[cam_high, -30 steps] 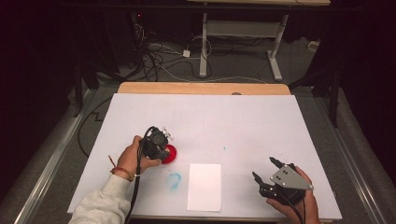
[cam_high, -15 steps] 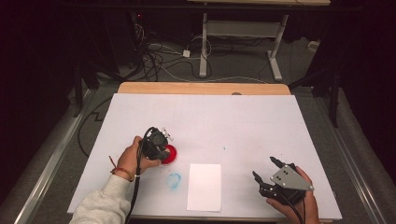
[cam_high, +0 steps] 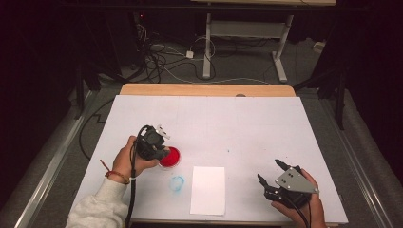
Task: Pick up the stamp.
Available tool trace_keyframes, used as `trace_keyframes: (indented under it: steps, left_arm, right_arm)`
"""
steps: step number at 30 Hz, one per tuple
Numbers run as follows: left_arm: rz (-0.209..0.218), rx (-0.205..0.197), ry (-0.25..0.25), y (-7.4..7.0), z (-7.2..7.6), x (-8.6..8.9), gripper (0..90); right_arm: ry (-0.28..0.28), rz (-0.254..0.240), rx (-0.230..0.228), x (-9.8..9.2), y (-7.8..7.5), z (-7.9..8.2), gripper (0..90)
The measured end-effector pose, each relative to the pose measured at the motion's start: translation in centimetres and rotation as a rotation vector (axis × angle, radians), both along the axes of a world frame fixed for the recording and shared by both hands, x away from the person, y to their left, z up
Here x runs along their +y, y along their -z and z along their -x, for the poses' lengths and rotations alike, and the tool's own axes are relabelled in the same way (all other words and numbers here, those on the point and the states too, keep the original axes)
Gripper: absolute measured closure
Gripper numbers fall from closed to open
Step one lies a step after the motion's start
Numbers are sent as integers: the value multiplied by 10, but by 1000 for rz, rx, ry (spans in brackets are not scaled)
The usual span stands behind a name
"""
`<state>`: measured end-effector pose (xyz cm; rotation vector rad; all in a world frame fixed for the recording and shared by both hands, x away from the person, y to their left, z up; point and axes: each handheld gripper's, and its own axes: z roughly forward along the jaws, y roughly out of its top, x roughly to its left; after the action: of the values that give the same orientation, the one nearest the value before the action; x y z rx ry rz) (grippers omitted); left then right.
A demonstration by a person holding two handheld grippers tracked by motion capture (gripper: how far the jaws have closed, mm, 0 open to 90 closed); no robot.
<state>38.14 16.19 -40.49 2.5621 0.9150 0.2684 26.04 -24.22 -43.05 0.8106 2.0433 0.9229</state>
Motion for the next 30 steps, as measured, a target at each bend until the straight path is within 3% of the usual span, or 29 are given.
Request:
trace_keyframes:
  steps: [3, 14, 16, 23, 30]
  left_arm:
    - [26, -27, 2, -12, 7, 6, 735]
    - [56, -69, 16, -30, 16, 10, 735]
    - [61, -63, 24, -27, 15, 9, 735]
    - [15, -6, 36, -4, 4, -2, 735]
    - [-18, 84, 31, 19, -9, -7, 735]
  right_arm:
    - [9, -2, -12, 0, -1, 1, 298]
    - [7, -5, -12, 0, -1, 1, 298]
    - [6, -4, -10, 0, -1, 1, 298]
    - [5, -1, -7, 1, 0, 0, 298]
    - [-1, 5, 1, 1, 1, 0, 297]
